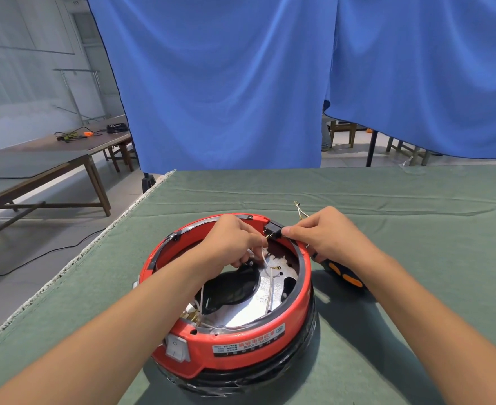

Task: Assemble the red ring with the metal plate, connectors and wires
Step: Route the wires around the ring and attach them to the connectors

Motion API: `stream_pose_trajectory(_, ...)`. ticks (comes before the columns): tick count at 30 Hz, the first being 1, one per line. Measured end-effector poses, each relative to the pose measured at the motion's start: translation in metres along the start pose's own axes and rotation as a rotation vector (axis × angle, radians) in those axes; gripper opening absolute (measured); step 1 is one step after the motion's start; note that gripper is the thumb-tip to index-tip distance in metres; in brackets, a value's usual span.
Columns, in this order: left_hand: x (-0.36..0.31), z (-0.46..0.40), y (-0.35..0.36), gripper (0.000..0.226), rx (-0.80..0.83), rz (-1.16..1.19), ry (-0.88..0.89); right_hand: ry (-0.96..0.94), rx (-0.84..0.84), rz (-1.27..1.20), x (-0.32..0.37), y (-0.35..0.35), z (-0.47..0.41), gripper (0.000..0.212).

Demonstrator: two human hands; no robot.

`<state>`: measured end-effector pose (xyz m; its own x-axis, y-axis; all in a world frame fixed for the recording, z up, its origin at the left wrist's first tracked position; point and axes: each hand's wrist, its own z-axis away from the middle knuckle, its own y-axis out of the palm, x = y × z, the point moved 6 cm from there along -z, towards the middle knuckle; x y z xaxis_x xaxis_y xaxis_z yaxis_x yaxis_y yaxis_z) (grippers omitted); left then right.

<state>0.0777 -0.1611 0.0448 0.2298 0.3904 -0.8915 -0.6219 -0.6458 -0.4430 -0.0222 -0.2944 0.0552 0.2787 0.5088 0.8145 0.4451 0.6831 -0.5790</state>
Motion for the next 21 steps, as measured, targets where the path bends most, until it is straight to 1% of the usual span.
stream_pose_trajectory(5, 0.002, -0.002, 0.001, 0.020, -0.012, 0.035, -0.030, -0.011, -0.009, 0.040, 0.001, -0.001, 0.000, 0.024)
stream_pose_trajectory(10, 0.001, -0.004, 0.002, 0.020, -0.013, 0.030, -0.014, -0.028, -0.014, 0.094, 0.002, -0.002, 0.000, 0.026)
stream_pose_trajectory(15, -0.001, -0.002, 0.002, 0.020, -0.001, -0.012, 0.002, -0.020, -0.009, 0.033, 0.000, -0.001, -0.001, 0.024)
stream_pose_trajectory(16, -0.003, -0.001, 0.003, 0.021, -0.017, -0.061, 0.016, -0.015, -0.006, 0.011, -0.001, 0.000, -0.002, 0.023)
stream_pose_trajectory(17, -0.005, 0.002, 0.003, 0.023, -0.052, -0.166, 0.043, -0.009, -0.001, -0.009, -0.002, 0.000, -0.002, 0.022)
stream_pose_trajectory(18, -0.010, 0.005, 0.002, 0.027, -0.110, -0.339, 0.088, -0.002, 0.009, -0.025, -0.003, 0.001, -0.003, 0.021)
stream_pose_trajectory(20, -0.026, 0.015, 0.001, 0.034, -0.305, -0.752, 0.218, 0.013, 0.037, -0.045, -0.005, 0.001, -0.004, 0.022)
stream_pose_trajectory(21, -0.035, 0.020, 0.001, 0.035, -0.392, -0.861, 0.291, 0.021, 0.046, -0.043, -0.006, 0.001, -0.005, 0.024)
